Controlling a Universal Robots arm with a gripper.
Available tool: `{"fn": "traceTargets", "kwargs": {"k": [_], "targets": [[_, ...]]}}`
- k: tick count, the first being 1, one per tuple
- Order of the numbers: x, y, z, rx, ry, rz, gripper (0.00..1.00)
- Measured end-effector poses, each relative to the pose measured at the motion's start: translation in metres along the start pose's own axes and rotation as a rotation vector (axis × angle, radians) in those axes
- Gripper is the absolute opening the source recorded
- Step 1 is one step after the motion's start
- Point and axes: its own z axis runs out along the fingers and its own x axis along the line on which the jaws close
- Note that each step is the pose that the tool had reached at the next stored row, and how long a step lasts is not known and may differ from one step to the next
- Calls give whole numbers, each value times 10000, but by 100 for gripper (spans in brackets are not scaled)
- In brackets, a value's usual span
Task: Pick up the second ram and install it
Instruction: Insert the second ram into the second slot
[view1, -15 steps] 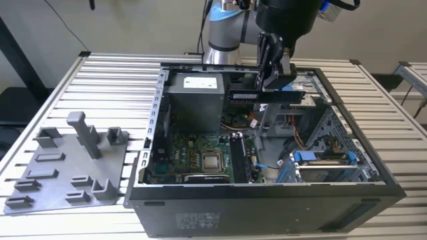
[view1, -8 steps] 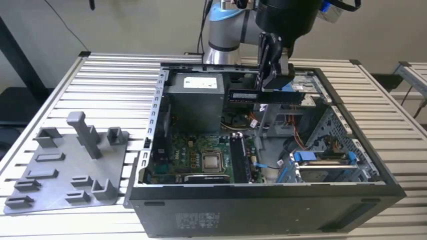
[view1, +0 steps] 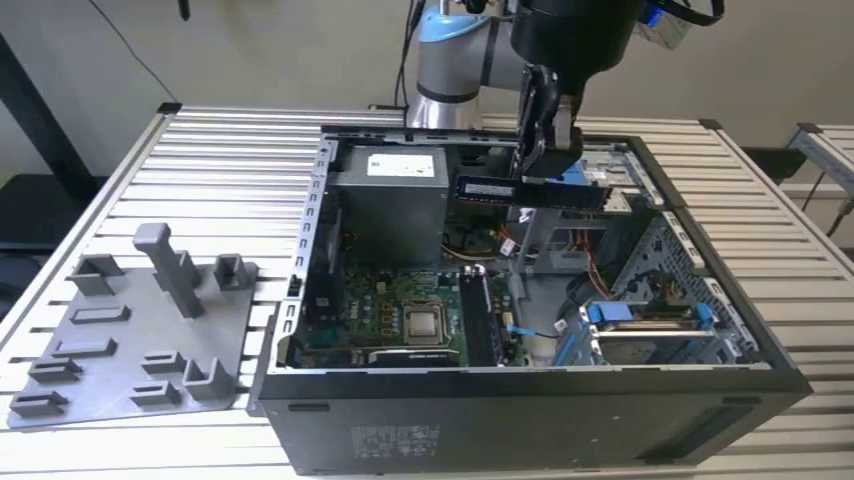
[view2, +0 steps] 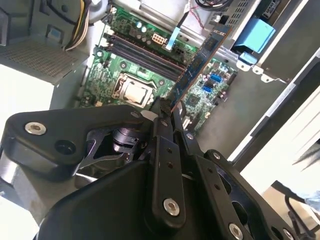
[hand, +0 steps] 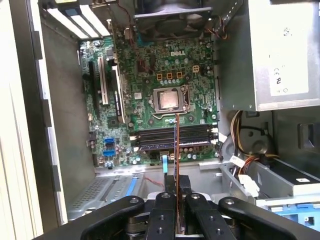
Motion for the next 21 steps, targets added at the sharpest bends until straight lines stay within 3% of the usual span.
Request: {"fn": "traceTargets", "kwargs": {"k": [21], "targets": [[-12,1,8,-36,14,1957,14]]}}
